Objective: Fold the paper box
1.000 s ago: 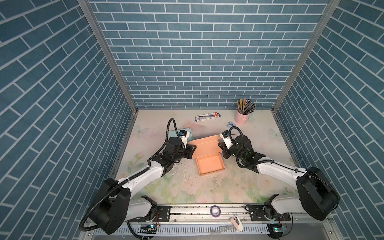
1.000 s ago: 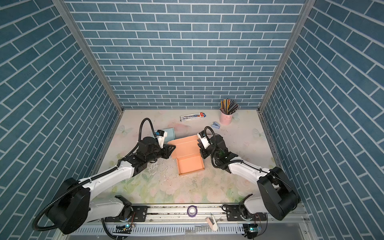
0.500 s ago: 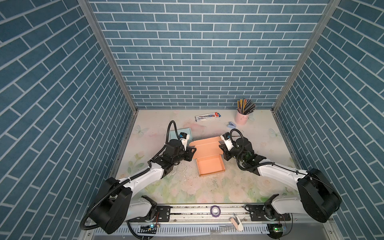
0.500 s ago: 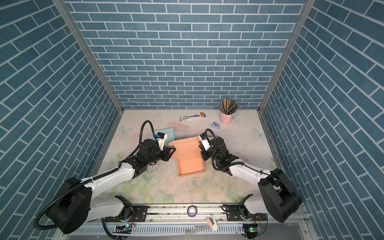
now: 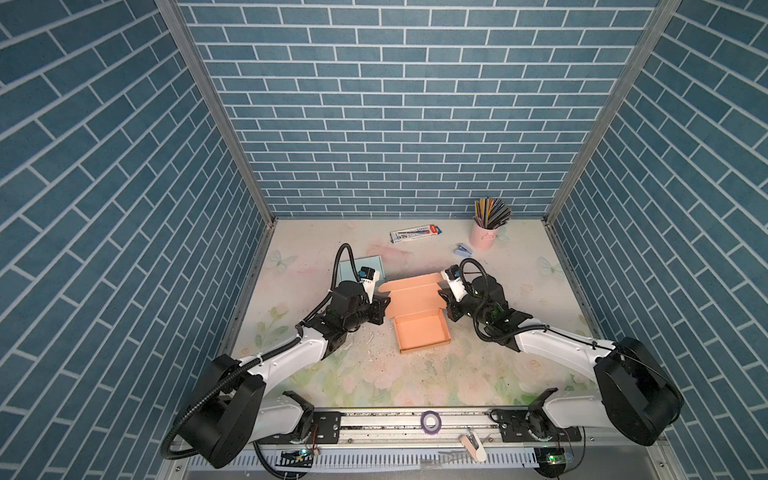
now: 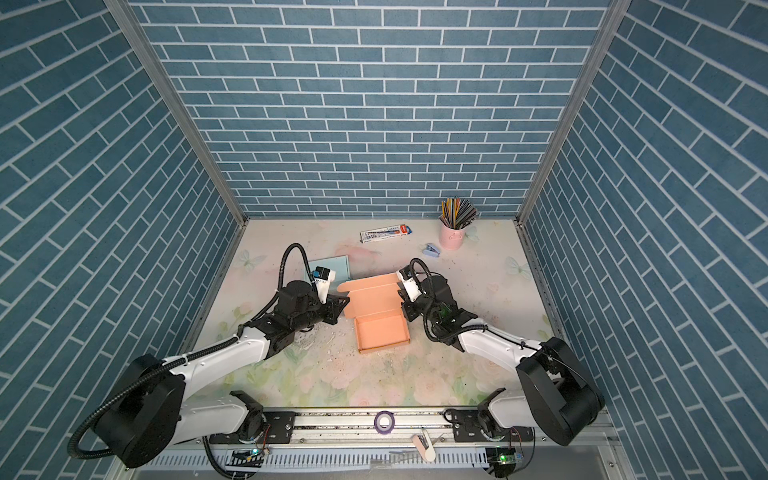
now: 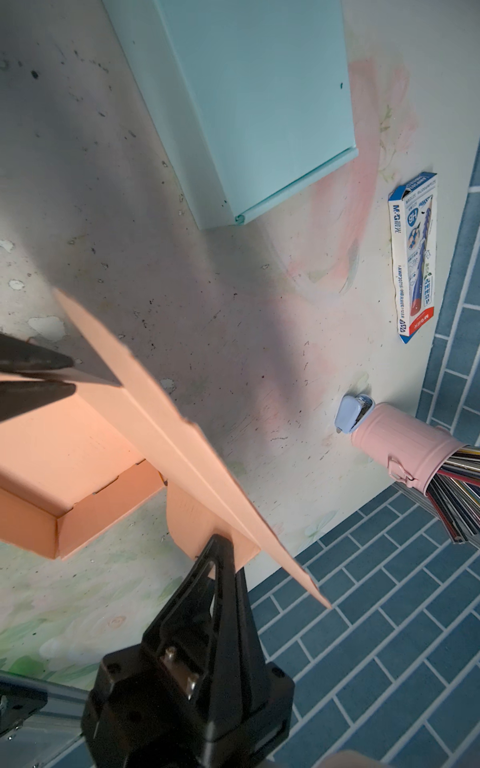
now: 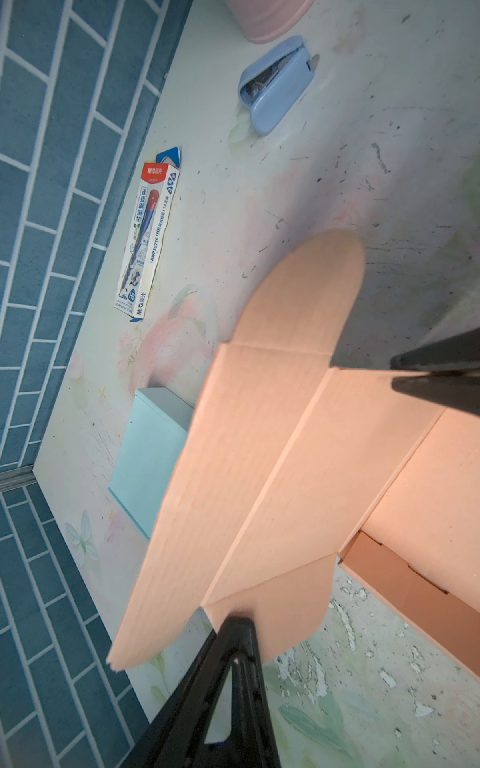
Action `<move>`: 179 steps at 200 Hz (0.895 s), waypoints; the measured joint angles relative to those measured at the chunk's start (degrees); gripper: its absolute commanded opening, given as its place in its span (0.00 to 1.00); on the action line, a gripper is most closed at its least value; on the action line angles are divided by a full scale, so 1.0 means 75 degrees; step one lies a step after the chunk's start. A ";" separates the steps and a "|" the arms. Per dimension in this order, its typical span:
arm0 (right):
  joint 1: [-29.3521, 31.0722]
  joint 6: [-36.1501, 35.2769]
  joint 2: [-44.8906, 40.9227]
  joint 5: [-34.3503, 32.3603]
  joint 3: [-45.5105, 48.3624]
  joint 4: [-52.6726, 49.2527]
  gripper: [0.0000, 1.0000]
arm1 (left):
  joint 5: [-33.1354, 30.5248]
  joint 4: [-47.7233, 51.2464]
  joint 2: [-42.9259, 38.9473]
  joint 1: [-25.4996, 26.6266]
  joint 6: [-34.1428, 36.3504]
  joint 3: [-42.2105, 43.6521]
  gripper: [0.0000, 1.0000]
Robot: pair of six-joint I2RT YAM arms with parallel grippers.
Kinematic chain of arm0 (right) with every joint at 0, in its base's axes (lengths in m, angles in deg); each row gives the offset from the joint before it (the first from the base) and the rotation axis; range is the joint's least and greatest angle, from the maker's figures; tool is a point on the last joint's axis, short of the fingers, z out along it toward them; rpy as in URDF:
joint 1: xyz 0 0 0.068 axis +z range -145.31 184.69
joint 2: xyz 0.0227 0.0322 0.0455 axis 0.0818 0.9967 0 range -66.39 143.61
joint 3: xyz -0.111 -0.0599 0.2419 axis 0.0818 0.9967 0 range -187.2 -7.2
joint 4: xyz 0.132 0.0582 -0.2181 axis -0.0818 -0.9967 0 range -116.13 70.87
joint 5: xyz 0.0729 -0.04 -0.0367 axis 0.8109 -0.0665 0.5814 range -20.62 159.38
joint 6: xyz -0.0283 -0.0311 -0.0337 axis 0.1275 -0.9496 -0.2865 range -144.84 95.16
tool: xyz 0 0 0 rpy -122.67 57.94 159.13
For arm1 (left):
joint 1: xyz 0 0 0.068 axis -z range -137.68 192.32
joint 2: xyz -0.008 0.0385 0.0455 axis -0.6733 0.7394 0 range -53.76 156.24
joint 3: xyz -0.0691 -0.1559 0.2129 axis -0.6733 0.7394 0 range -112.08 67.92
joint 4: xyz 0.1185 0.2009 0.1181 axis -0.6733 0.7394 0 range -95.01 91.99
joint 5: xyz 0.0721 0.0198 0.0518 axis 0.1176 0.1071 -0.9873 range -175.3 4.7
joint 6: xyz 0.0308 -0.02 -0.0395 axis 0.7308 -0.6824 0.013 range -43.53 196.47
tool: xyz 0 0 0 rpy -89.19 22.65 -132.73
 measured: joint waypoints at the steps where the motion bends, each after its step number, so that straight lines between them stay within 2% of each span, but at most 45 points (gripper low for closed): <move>1: 0.0009 0.0000 0.0000 -0.0012 0.0000 0.0000 0.02 | 0.0000 0.0009 -0.0003 0.0000 -0.0006 0.0000 0.06; 48: 0.0391 -0.0032 0.0000 -0.0638 -0.0102 -0.0131 0.07 | -0.0446 0.0685 -0.0125 0.0149 -0.0087 -0.0350 0.01; 92: 0.0740 -0.0204 0.0023 -0.1580 -0.0685 -0.0638 0.10 | -0.1180 0.0609 -0.0058 0.0335 -0.0303 -0.0629 0.01; 140: 0.0810 0.0198 0.0624 -0.2585 -0.1550 -0.1207 0.10 | -0.1909 -0.0029 0.0659 0.0682 -0.0420 -0.0833 0.01; 179: 0.0810 0.0192 0.0994 -0.2935 -0.1329 -0.0845 0.12 | -0.2404 -0.0245 0.1478 0.0793 -0.0469 -0.1370 0.01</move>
